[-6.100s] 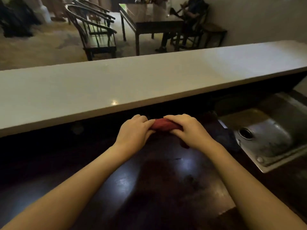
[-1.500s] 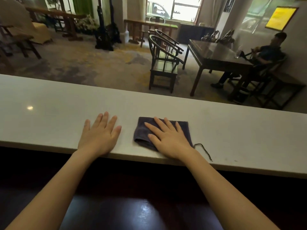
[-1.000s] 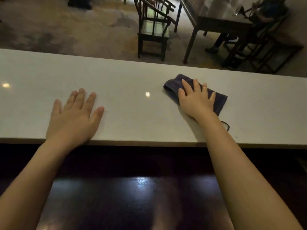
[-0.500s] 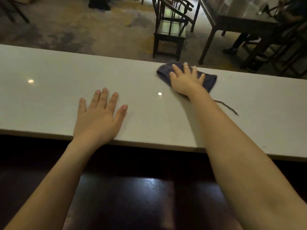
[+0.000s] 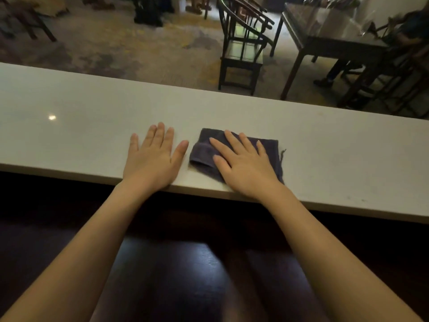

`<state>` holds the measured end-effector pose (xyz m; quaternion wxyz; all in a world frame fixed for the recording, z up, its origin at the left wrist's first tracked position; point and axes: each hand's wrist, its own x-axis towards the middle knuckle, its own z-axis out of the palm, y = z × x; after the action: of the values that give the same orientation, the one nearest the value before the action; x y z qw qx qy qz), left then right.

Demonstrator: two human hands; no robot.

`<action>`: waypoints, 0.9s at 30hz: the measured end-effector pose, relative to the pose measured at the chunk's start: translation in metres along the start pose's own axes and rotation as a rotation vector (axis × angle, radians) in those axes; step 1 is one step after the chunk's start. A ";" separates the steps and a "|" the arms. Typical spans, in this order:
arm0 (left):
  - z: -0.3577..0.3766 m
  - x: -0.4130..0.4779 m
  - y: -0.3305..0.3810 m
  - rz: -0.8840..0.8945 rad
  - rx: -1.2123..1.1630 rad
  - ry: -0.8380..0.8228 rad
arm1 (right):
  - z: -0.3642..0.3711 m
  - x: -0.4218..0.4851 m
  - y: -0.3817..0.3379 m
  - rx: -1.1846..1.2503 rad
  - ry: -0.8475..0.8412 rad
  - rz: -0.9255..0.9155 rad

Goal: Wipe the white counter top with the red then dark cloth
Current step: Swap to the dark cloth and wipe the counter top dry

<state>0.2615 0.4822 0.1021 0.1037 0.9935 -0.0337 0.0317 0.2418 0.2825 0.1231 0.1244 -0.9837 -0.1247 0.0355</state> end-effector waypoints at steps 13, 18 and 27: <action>-0.008 0.001 0.002 -0.011 0.005 -0.052 | -0.008 0.119 -0.030 -0.037 -0.068 0.015; -0.021 -0.007 -0.041 -0.114 0.134 -0.082 | -0.004 0.073 -0.045 0.006 -0.119 -0.109; -0.023 -0.017 -0.051 -0.059 0.062 -0.063 | -0.004 -0.009 -0.010 -0.064 -0.064 -0.106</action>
<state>0.2470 0.5383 0.1129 0.0728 0.9973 -0.0066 -0.0017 0.2314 0.2888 0.1301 0.0904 -0.9776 -0.1815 0.0563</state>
